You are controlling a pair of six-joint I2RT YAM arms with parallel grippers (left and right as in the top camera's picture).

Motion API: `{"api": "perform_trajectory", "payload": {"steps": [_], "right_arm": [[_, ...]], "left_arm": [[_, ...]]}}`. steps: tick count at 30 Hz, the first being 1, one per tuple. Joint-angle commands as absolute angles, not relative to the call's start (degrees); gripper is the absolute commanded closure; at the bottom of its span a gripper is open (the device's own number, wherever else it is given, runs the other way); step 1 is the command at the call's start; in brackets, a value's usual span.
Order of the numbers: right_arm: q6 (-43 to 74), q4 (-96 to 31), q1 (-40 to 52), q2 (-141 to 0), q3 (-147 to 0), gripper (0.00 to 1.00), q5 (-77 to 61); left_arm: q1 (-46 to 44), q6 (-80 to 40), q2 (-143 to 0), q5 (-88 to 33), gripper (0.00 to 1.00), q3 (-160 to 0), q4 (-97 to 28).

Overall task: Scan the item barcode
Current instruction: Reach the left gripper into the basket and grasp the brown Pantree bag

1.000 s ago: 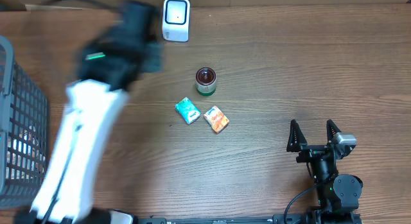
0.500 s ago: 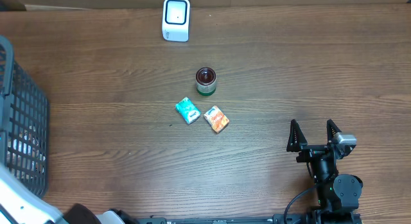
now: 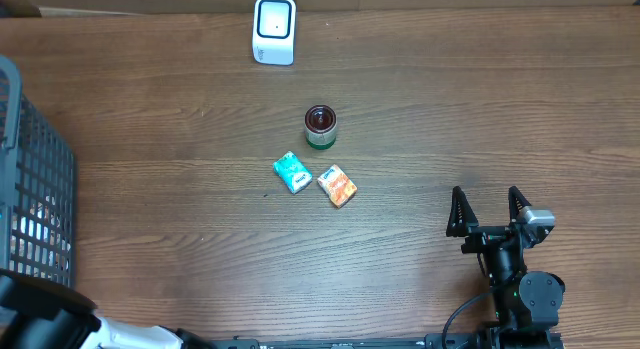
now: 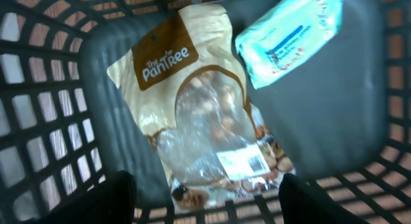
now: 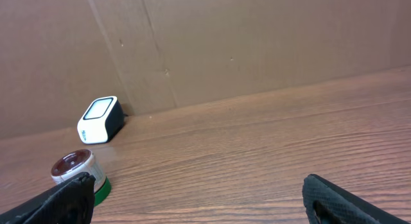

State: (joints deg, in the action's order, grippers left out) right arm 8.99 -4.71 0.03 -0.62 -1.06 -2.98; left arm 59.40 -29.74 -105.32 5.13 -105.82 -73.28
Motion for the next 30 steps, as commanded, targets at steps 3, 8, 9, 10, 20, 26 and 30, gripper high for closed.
{"api": "perform_trajectory", "payload": {"steps": [3,8,9,10,20,26,30], "right_arm": [[8.99,-4.43,-0.12,-0.16,-0.45,0.0,-3.11],[8.99,-4.4,-0.12,-0.16,-0.45,0.0,-3.11],[8.99,-4.43,-0.12,-0.16,-0.45,0.0,-3.09],[8.99,-4.43,-0.12,-0.16,-0.45,0.0,-3.11],[8.99,-4.43,-0.12,-0.16,-0.45,0.0,-3.11],[8.99,-4.4,-0.12,-0.16,-0.45,0.0,-3.11],[8.99,-4.43,-0.12,-0.16,-0.45,0.0,-3.11]], "left_arm": [[59.44,-30.46,-109.97,7.84,0.27,-105.14,-71.18],[59.44,-30.46,-113.99,10.26,0.28,-105.14,-69.34],[59.44,-30.46,-114.87,10.74,0.27,-105.14,-68.88],[59.44,-30.46,-115.55,11.03,0.27,-105.14,-68.66],[57.71,-29.8,-122.63,11.16,0.28,-105.14,-65.95],[57.28,-29.58,-125.51,11.14,0.28,-105.14,-65.52],[57.3,-29.58,-126.28,11.09,0.3,-105.12,-65.45]]}}
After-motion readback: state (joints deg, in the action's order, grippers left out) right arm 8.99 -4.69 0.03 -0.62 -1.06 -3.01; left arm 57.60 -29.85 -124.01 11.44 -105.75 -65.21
